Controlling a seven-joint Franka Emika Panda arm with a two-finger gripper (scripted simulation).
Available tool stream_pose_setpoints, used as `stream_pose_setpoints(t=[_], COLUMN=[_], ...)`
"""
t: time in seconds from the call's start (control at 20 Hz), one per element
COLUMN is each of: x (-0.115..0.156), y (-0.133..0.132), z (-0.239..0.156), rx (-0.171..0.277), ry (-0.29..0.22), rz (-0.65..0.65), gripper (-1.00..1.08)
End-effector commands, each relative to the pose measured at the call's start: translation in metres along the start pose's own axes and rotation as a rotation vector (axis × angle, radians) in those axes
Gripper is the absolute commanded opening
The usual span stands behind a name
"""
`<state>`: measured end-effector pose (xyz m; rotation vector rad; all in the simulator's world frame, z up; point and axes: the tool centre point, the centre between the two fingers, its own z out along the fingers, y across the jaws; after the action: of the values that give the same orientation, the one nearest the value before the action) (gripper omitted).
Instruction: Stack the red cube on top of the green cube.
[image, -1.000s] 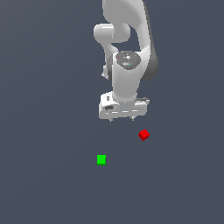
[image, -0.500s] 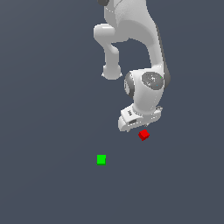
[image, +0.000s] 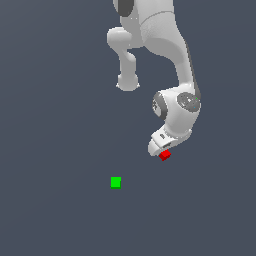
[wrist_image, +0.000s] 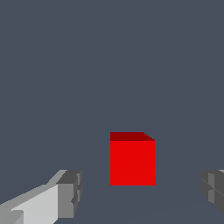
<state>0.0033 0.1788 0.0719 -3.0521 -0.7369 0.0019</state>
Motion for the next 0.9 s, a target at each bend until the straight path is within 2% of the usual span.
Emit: stream_pose_setpoints(t=[0.0, 0.25, 0.6, 0.85], x=[0.001, 0.000, 0.000, 0.001], y=[-0.002, -0.001, -0.002, -0.002], z=[0.002, 0.007, 0.042, 0.052], rx=[-0.002, -0.001, -0.002, -0.002], ry=[0.001, 0.000, 0.000, 0.001], rz=[-0.008, -0.005, -0.007, -0.008], gripper=[1.00, 1.00, 1.00, 1.00])
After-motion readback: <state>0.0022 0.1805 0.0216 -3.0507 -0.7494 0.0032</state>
